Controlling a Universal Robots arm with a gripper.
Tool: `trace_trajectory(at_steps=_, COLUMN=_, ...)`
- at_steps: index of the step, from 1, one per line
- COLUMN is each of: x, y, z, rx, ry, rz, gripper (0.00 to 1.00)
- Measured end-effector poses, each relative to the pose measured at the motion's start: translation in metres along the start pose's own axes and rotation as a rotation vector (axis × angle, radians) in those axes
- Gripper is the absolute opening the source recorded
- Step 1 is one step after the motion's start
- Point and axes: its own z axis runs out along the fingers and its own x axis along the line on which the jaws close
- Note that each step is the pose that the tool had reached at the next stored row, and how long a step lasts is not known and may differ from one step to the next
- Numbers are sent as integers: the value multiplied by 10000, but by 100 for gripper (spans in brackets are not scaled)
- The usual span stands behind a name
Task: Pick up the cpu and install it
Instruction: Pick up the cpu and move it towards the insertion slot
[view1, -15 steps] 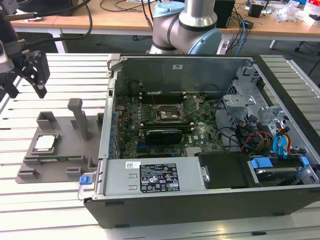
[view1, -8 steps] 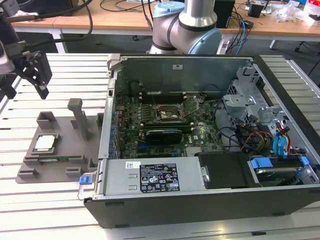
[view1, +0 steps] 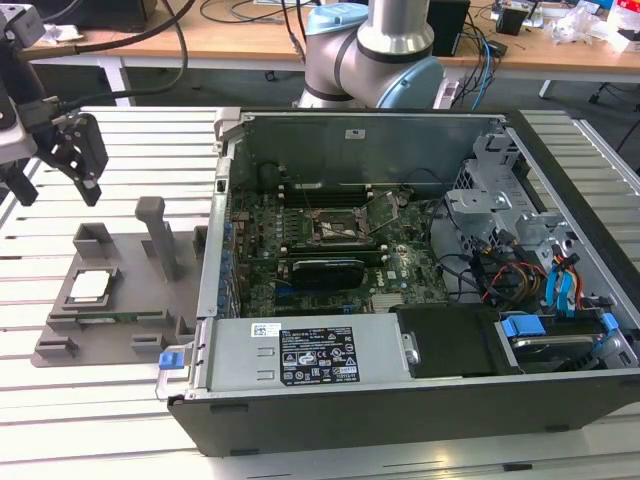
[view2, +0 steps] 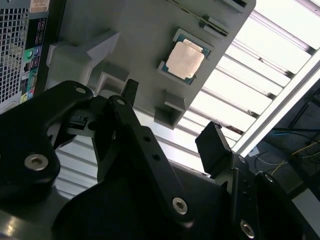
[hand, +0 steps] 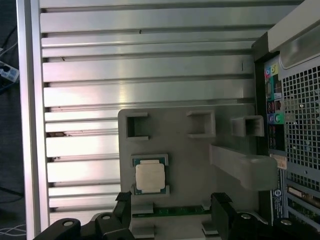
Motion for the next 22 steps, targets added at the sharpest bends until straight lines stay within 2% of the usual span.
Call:
trace_trajectory(at_steps=10, x=2, y=-1, z=74, rx=0, ry=-1, rz=0, gripper=74)
trace_trajectory(at_steps=14, x=3, y=-2, z=139, rx=18, ry=0, rz=-18, gripper=74)
trace_trajectory(at_steps=16, x=8, y=-1, z=148, rx=73, ry=-3, rz=-105, gripper=74)
trace_trajectory(at_steps=18, x=8, y=-3, z=149, rx=231, ry=-9, rz=-221, gripper=74)
trace_trajectory(at_steps=22, x=8, y=-2, z=155, rx=235, ry=-7, rz=-407, gripper=74)
